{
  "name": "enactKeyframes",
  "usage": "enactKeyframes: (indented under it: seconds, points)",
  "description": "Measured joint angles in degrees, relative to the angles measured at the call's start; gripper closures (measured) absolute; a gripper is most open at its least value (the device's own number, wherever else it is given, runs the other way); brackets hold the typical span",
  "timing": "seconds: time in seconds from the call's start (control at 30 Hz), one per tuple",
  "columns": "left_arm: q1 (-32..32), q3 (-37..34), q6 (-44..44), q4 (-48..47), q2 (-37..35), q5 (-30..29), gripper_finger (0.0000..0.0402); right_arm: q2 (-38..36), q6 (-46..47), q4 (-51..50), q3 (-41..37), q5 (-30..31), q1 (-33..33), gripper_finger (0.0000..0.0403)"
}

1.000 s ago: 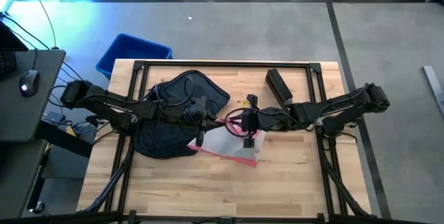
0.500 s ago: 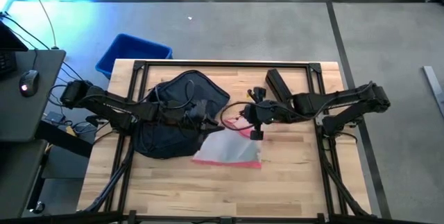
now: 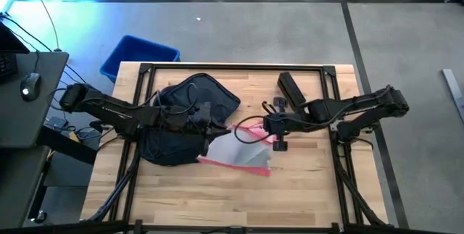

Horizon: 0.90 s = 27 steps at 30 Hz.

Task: Unpack backpack
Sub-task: Close the transparent pink zip bag

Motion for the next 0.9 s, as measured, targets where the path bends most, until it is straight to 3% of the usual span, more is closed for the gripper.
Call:
enactKeyframes:
  seconds: [0.23, 0.5, 0.73, 0.9]
  points:
    - [-1.2, 0.0, -1.3, -6.5, -3.0, -2.4, 0.0402, -3.2, 4.9, -6.2, -1.9, 1.8, 1.8, 0.0403]
    - [-3.8, 0.0, -2.1, -13.3, -8.2, -7.6, 0.0402, -10.6, 13.4, -6.8, -15.1, 1.5, 2.4, 0.0403]
    - [-5.8, 0.0, -4.5, -17.0, -9.3, -9.3, 0.0402, -18.0, 21.9, -7.7, -26.1, -3.1, 2.8, 0.0403]
    - [-6.4, 0.0, -5.0, -17.7, -9.1, -10.7, 0.0402, -21.5, 26.1, -10.6, -29.9, -6.1, 5.4, 0.0403]
